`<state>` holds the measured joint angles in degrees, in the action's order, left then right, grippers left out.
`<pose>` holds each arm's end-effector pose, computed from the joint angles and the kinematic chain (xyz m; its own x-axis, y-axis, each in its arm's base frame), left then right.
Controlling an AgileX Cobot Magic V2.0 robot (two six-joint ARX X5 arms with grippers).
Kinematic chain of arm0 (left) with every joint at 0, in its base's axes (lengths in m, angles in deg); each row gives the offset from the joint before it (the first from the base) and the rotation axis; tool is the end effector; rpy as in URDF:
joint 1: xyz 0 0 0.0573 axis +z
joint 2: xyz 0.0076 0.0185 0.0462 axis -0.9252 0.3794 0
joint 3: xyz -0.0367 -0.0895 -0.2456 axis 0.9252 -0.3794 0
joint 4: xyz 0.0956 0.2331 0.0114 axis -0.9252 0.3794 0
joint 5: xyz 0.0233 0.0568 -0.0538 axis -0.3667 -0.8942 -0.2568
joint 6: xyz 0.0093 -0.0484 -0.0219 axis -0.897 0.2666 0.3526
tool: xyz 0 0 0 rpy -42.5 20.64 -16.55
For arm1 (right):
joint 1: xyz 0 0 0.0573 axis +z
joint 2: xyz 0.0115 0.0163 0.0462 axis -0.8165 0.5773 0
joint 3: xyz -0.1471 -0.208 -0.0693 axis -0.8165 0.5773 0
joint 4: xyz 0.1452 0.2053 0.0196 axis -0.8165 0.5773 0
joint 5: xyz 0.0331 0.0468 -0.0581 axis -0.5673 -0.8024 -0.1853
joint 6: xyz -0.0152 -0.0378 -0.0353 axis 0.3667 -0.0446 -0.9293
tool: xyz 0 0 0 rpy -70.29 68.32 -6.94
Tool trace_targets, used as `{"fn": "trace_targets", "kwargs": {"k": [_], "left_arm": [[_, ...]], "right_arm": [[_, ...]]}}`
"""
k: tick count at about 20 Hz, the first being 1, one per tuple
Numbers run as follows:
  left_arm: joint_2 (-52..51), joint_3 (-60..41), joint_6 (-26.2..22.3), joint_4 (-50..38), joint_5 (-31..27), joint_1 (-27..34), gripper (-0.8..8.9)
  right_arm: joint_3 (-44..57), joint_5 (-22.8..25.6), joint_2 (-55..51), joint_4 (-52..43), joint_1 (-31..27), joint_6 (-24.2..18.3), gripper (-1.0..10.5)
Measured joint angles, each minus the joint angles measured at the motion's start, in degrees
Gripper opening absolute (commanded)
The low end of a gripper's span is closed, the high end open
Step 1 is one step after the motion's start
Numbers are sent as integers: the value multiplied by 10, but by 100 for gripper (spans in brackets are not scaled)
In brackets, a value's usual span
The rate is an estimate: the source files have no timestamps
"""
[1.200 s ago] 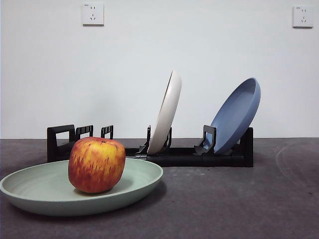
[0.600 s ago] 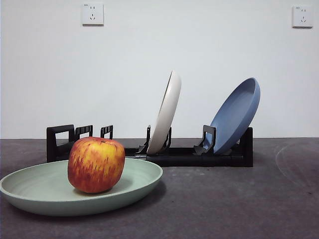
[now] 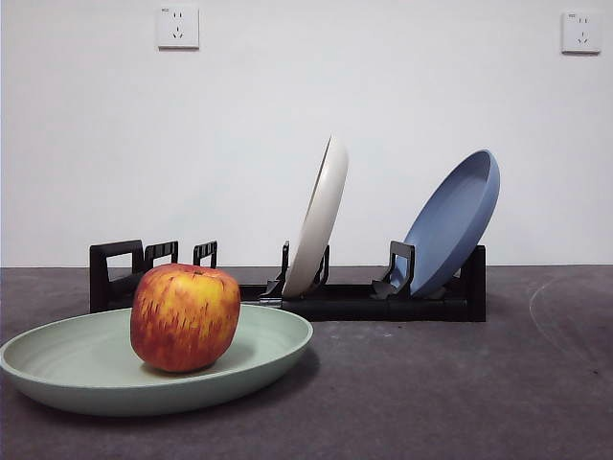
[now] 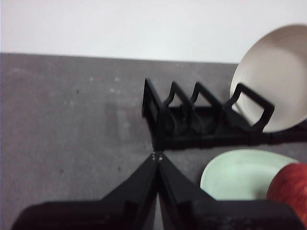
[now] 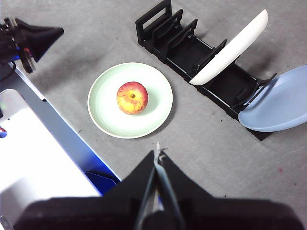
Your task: Take the green plate from the plate rack,put the plate on the table,take the apple from the table,put the apple in the plate
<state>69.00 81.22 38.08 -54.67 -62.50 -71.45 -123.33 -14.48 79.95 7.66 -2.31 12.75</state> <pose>0.0950 -0.0093 0.1565 0.9750 -0.1704 -0.1422 0.1527 0.9800 -0.1273 0.0911 0.1147 0.4627 0.5024 0.5244 -0.6875 -0.7377 0.6747 -0.0244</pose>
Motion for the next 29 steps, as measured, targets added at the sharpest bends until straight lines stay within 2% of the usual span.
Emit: {"fn": "trace_targets", "kwargs": {"k": [14, 29], "left_arm": [[1, -5, -17, 5, -11, 0, -3], [52, -5, -20, 5, -11, 0, -3]], "right_arm": [[0, 2, 0, 0, 0, 0, 0], [0, 10, 0, 0, 0, 0, -1]]}}
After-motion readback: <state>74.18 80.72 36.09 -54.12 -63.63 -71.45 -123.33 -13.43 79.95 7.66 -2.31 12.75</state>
